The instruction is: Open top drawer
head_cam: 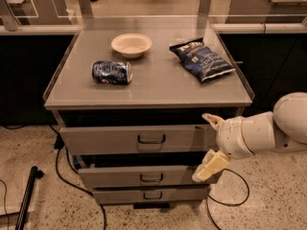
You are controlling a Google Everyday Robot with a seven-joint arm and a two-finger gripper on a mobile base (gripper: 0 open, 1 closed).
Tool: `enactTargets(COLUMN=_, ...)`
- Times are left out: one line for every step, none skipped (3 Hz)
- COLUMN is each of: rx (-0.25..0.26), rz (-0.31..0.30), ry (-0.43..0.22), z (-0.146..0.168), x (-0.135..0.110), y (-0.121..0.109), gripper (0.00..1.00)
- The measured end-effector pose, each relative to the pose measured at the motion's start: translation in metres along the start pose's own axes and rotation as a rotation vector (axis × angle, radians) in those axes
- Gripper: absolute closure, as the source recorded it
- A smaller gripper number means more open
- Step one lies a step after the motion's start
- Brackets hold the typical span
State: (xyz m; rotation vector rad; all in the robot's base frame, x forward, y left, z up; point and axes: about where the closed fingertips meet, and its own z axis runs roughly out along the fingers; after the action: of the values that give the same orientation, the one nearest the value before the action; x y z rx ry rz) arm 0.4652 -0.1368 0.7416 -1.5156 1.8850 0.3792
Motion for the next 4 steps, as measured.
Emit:
enactTargets(rx=0.027, rz=-0.022, ry=-0.086, z=0.017, x=0.001, y=-0.015, gripper=0.0)
enactTargets(rx=0.012, rz=-0.019, ry=-0.152, z=0.039, x=0.005, y=-0.028, gripper=0.0)
enactTargets(rx=0.006, rz=-0.011, ry=-0.157, z=0.044, x=0.008, y=-0.029, gripper=0.0)
enactTargets(rx=0.02, rz=-0.022, ry=-0.158, z=0.04, x=0.004, y=-0.027, gripper=0.0)
